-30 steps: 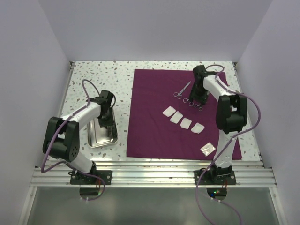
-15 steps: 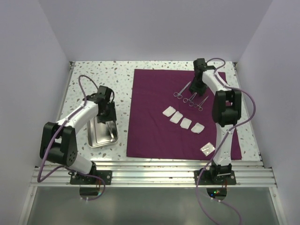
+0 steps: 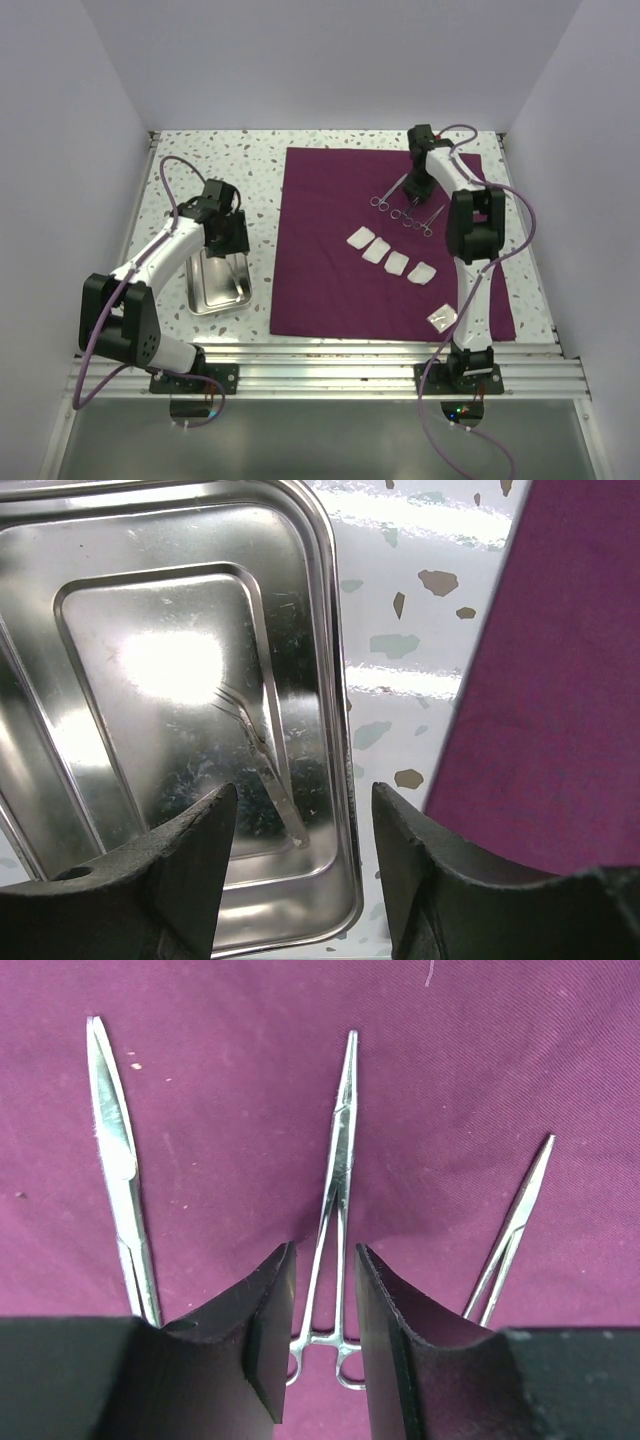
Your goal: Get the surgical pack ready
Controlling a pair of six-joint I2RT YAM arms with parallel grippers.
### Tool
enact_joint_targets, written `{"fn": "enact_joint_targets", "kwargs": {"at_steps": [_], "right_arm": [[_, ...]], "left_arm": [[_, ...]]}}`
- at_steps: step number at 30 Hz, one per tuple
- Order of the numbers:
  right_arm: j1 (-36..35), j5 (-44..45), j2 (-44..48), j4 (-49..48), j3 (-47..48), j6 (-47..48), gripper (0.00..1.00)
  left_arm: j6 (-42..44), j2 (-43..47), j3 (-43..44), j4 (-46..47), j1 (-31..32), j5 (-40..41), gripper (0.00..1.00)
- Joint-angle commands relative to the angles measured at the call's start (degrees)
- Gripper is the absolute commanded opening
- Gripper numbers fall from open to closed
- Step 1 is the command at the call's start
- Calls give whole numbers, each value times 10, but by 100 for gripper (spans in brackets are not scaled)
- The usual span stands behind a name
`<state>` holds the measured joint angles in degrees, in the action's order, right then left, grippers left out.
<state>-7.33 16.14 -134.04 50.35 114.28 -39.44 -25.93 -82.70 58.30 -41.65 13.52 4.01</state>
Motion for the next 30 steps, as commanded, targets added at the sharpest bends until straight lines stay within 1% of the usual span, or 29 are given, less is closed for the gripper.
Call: {"fn": "enact_joint_targets", "kwargs": {"at_steps": [1, 6, 8, 9, 10, 11, 13, 15, 16, 18, 19, 21, 24, 26, 27, 30], "right_arm": [[-3, 26, -19, 20, 18, -20, 34], [-8, 26, -27, 17, 1, -36, 32], [-8, 23, -32, 19, -1, -42, 31], [-8, 22, -39, 24, 2, -42, 31], [-8, 21, -44, 30, 12, -42, 29], [-8, 21, -46, 34, 16, -43, 26], [-8, 21, -40, 38, 19, -42, 18], [-8, 17, -26, 36, 19, -35, 13], [-8, 17, -6, 30, 15, -28, 6], [-8, 19, 18, 21, 6, -8, 0], [-8, 17, 35, 20, 5, -2, 0], [-6, 3, 42, 26, 8, 23, 0], [-6, -11, 52, 39, 9, 46, 0], [-7, -16, 69, 37, -9, 54, 0], [-7, -22, 78, 17, -36, 57, 0], [-6, -75, 89, -30, -56, 68, 0]], "left_arm": [[-5, 17, 21, -5, -4, -12, 60], [-4, 26, 29, -14, -4, -10, 61], [-4, 30, 32, -15, -4, -15, 62], [-4, 33, 33, -17, -4, -15, 64], [-5, 34, 37, -19, -4, -15, 65], [-4, 35, 38, -20, -4, -15, 66], [-3, 39, 44, -24, -4, -18, 69], [-3, 45, 47, -27, -4, -23, 69], [-4, 47, 51, -27, -3, -26, 69], [-3, 57, 54, -23, -4, -37, 71], [-5, 61, 56, -21, -4, -37, 72], [-7, 67, 58, -12, -4, -65, 75], [-10, 74, 65, 0, -3, -88, 76], [-12, 75, 69, 2, -3, -104, 76], [-12, 75, 74, 2, -3, -109, 76], [-15, 75, 80, 3, -2, -123, 76]]}}
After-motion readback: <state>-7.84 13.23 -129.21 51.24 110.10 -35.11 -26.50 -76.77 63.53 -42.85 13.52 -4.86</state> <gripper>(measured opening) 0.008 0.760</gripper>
